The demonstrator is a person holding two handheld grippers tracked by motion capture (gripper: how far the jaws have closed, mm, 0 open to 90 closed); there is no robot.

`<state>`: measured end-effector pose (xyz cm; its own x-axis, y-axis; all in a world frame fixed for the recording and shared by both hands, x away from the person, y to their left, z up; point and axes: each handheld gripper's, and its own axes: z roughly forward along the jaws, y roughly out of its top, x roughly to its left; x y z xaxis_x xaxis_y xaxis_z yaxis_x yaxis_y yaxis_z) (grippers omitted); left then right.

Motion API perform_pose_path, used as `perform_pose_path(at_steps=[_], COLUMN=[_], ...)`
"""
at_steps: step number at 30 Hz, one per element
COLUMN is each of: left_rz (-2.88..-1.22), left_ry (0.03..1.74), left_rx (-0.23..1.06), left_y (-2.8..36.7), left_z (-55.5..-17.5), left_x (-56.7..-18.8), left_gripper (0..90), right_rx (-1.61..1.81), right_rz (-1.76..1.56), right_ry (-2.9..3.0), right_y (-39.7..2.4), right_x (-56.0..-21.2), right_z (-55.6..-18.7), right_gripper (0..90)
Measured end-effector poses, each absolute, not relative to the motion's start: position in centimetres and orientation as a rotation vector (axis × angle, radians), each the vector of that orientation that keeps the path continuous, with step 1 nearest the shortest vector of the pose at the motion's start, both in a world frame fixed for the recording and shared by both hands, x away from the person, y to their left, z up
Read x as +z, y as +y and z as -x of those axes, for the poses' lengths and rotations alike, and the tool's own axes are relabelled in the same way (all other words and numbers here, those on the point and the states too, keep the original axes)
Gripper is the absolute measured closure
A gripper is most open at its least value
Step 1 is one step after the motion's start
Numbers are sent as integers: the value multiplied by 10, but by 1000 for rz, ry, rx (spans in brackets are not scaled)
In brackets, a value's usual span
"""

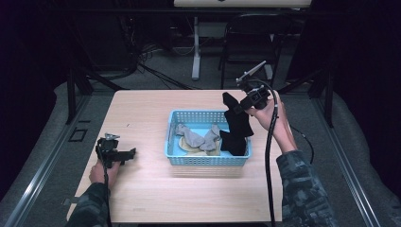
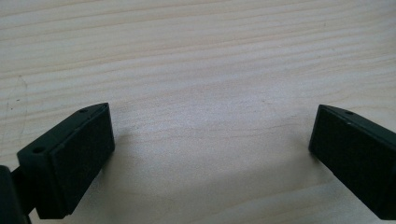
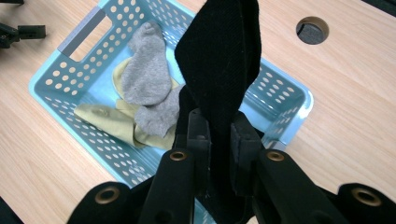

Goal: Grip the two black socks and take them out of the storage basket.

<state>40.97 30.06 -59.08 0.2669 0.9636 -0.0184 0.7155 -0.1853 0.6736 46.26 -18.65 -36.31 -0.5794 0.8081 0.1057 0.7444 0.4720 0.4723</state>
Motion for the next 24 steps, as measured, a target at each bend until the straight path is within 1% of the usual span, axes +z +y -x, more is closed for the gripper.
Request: perform_pose_path(at_steps=[12, 24], left_rz=[-1972, -1972], left_ry=[1511, 1511], left_rx=[564, 564], left_y=[301, 301], left_z=[-410, -410], left_x=[-591, -591], left_gripper=[2, 2], right_rx=[711, 703], right_rz=[-1397, -1466], right_ry=[2535, 2469], right_y=[-208, -247], right_x=[-347, -341], right_z=[-456, -447], right_gripper=[812, 812])
